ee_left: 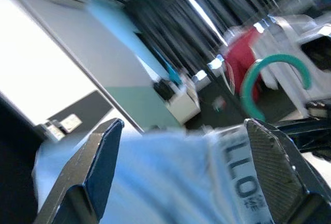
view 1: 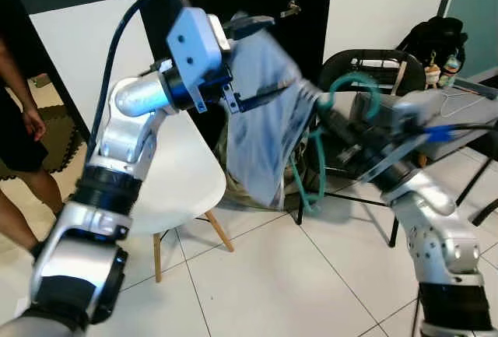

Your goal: Hang hanger

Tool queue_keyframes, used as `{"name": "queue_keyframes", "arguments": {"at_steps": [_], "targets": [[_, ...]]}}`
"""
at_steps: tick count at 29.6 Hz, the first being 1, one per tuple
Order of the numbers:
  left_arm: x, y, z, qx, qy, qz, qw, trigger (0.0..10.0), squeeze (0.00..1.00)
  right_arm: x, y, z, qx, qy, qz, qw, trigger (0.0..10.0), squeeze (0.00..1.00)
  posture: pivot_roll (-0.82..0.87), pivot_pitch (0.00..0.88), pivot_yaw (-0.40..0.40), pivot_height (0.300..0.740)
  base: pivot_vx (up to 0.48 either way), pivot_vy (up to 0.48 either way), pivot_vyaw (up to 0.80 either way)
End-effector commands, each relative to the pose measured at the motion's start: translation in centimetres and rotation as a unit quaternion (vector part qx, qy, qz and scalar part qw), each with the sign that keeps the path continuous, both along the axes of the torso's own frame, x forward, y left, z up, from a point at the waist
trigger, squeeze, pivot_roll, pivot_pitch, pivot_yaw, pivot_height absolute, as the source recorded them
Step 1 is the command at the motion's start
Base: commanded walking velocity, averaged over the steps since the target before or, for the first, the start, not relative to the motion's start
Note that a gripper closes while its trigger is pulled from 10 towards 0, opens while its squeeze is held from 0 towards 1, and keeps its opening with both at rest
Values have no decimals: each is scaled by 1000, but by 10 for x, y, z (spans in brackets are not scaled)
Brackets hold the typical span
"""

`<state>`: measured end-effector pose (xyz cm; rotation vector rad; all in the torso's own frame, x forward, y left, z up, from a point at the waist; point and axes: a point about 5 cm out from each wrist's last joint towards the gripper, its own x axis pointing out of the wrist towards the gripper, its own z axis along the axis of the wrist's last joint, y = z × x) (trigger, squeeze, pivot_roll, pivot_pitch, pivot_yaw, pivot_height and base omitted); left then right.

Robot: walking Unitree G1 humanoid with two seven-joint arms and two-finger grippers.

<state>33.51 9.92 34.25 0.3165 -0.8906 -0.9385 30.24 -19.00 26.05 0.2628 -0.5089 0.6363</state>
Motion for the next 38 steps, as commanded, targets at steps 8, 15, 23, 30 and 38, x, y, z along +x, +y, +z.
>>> {"name": "queue_keyframes", "arguments": {"at_steps": [8, 15, 23, 30, 38], "targets": [[-6, 0, -18, -58, 52, 6, 997, 10000, 0, 2, -5, -2, 74, -8, 31, 997, 0, 0, -8, 0, 79, 740, 0, 0, 0], [-9, -1, -15, -74, 62, 9, 995, 10000, 0, 4, 3, -13, 17, 20, 28, 999, 0, 0, -16, 0, 80, 740, 0, 0, 0], [-10, -2, -19, -63, 62, 21, 996, 10000, 0, 2, 13, -30, -126, 42, 18, 991, 0, 0, -23, 0, 78, 740, 0, 0, 0], [-28, 22, -13, 79, 26, -22, 996, 10000, 0, -12, -6, -37, -211, 50, 48, 975, 0, 0, -21, 0, 69, 740, 0, 0, 0], [-48, 41, -29, 358, 32, -97, 928, 10000, 0, -28, -7, -36, -285, 50, 136, 947, 0, 0, -13, 0, 64, 740, 0, 0, 0]]}}
